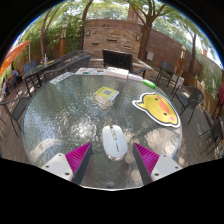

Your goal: Arrange mouse

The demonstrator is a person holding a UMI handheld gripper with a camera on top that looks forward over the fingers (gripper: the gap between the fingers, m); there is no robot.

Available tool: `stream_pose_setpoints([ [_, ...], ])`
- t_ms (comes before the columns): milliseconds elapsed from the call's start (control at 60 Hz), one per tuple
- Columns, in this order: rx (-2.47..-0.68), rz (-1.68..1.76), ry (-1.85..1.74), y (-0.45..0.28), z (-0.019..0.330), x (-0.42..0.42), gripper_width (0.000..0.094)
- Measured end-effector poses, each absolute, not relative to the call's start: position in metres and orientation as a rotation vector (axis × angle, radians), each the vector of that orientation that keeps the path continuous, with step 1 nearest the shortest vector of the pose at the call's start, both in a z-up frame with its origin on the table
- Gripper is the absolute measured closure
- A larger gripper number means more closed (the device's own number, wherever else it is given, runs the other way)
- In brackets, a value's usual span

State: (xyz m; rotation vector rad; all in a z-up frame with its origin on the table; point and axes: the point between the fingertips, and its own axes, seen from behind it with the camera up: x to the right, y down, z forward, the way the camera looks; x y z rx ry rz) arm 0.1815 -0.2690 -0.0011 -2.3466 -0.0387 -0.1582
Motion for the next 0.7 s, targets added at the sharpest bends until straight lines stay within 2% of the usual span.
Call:
stream_pose_setpoints([
  [117,-2.368,-0.094,-0.054,-0.248,-0.015,0.190,0.0175],
  [167,-2.366,-0.037,-0.054,-0.240,-0.019,0.185,0.0260],
  [233,-2.367,0.007,-0.059,-0.237,-0.019,0.184,0.0427],
  [433,-2.378,0.007,-0.104,-0.238,-0.019,0.183,0.0549],
  [533,-2.401,0.057,-0.118,-0.237,-0.015,0.176,0.0579],
  [633,-2.344,0.112,-0.157,-0.217,0.018,0.163,0.0578],
  [700,-2.267,0.165,-0.179,-0.200,0.060,0.154,0.0579],
])
